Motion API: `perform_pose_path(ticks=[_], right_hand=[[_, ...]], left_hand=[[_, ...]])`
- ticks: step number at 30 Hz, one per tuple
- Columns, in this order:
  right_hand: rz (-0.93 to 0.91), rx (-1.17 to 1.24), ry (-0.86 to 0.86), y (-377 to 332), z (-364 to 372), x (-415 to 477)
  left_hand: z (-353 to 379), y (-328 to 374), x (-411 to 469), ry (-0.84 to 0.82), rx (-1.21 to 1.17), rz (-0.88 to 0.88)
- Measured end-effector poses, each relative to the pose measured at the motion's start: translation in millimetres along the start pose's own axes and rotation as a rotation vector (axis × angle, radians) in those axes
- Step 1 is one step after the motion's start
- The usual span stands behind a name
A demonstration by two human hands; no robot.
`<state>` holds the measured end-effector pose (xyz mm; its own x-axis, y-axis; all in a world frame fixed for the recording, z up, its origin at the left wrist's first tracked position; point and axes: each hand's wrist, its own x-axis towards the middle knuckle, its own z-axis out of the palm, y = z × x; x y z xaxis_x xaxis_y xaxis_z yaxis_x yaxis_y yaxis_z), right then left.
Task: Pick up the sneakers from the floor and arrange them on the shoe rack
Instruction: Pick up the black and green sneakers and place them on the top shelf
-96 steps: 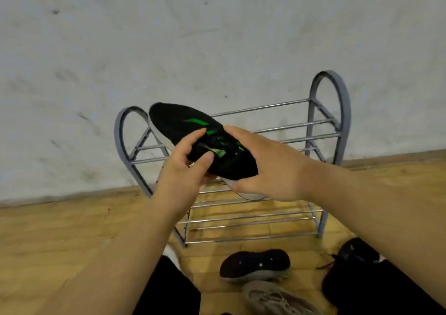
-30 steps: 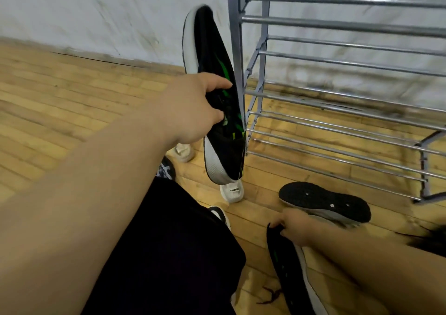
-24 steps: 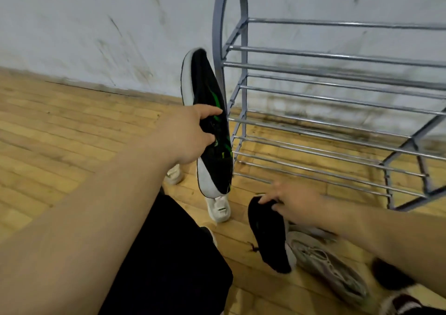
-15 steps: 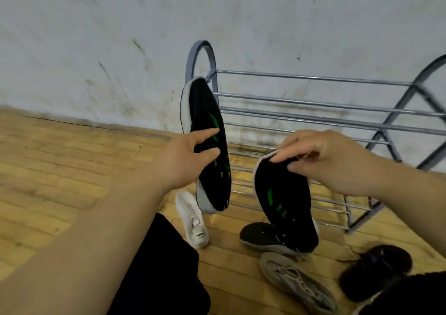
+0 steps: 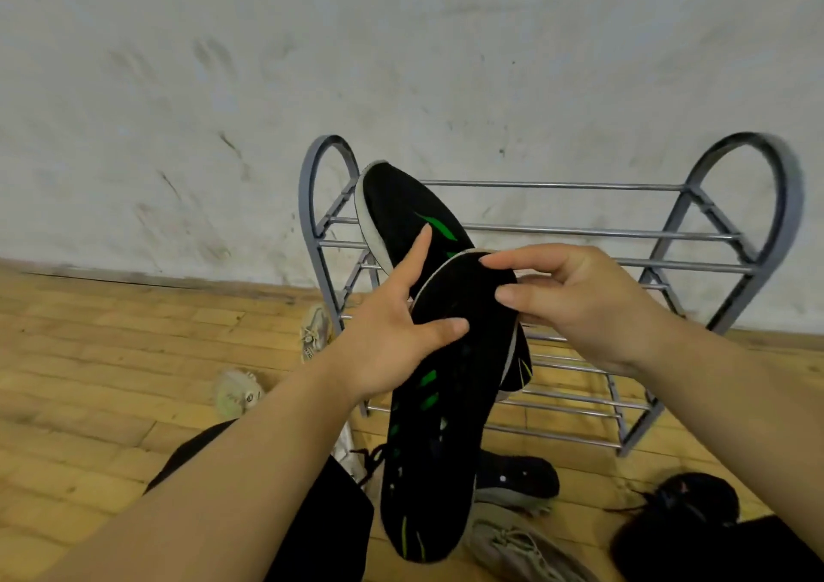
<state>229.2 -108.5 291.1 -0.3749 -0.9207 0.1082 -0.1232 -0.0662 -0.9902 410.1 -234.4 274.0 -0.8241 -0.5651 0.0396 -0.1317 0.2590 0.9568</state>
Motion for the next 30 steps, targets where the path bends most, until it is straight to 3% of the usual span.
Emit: perform_pose_path(ticks=[4,8,14,19,27,30], right_hand=[[-0.01,0.027,0.149,3,-20,16],[0.191,0.112,-0.075,25,-30,23],[0.156,-0.011,-0.125,39,-27,36],[0.095,-0.025,0.093,41,-26,39],[0.016,-0.03,0.378,33,-60,48],[0.003,0.012,0.494,30,-74,56]], left_hand=[[1,0,10,0.062,-0.012,0.03],[-1,-5,23,0.051,-0.137,0.069],[-2,-10,37,0.056,-0.447,0.049],[-10,-8,46,0.076,-0.405,0.001],[-32,7,77,0.41,-0.265,-0.005],[-37,34,129,0.44,-0.238,0.036]])
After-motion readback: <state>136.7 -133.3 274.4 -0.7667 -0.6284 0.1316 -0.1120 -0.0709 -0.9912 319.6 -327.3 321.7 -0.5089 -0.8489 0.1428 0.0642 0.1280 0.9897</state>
